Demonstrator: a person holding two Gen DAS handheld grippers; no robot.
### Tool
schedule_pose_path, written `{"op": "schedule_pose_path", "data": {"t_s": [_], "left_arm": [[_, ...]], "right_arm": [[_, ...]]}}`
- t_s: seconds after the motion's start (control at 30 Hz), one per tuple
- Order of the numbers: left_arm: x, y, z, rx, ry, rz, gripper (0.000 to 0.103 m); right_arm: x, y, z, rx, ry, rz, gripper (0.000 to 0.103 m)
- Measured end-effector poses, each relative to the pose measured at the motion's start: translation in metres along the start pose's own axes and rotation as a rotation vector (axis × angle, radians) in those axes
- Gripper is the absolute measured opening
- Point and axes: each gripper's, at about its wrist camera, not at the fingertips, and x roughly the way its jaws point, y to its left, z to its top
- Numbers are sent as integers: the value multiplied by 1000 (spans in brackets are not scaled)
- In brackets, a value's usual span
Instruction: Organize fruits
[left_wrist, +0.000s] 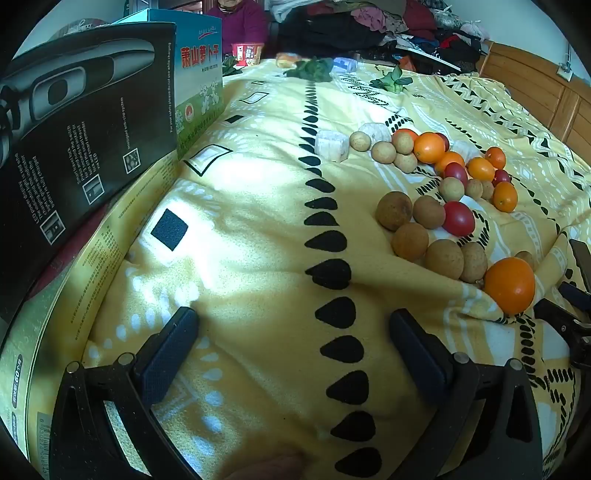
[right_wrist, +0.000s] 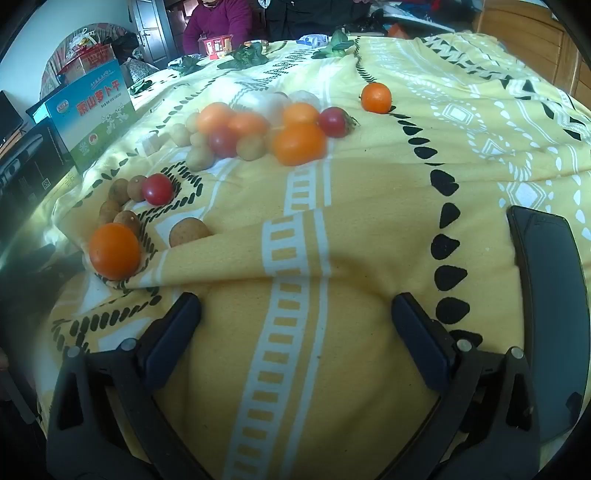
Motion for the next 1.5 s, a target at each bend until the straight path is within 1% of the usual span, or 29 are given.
{"op": "schedule_pose_path", "data": {"t_s": [0.6,0.67,0.73,0.77,0.8,0.83,0.87,0.9,0.97,1.03,1.07,1.13,1.23,1.33,1.4,1.47,1.5], "left_arm": [[4,-4,1,5,5,5,103],[5,-4,0,3,3,2,103],[3,-1,0,2,3,-2,103],[3,-1,0,1,3,-3,103],[3,0,0,0,3,-5,103],[2,0,0,-1,3,-6,103],[2,1,0,-1,3,-7,103],[1,1,0,-2,3,-7,103],[1,1,0,-2,3,-7,103],[1,1,0,-4,2,-10,103],[0,1,0,-4,2,-11,103],[0,2,-1,-6,1,-14,103],[-1,3,-1,-8,0,-19,103],[-3,3,-2,-10,-2,-22,103],[-5,4,-2,-12,-5,-25,103],[-8,6,-3,-15,-11,-35,103],[-10,7,-4,-15,-12,-43,103]], "right_arm": [[1,3,-1,1,0,-3,103],[1,3,0,0,10,-5,103],[-4,2,3,2,40,-4,103],[-9,2,6,7,53,-5,97],[-17,3,10,9,39,17,91],[-28,6,14,9,16,53,81],[-34,10,16,5,3,79,77],[-40,16,19,-2,-11,115,76],[-47,32,23,-43,-17,200,67],[-40,53,27,-100,8,253,61],[-32,64,28,-125,31,272,53],[-21,78,31,-146,56,284,43],[-10,86,37,-145,56,252,43],[2,91,39,-147,85,236,43],[12,93,34,-167,125,220,43],[13,92,30,-173,132,211,37],[9,90,29,-162,123,216,37]]}}
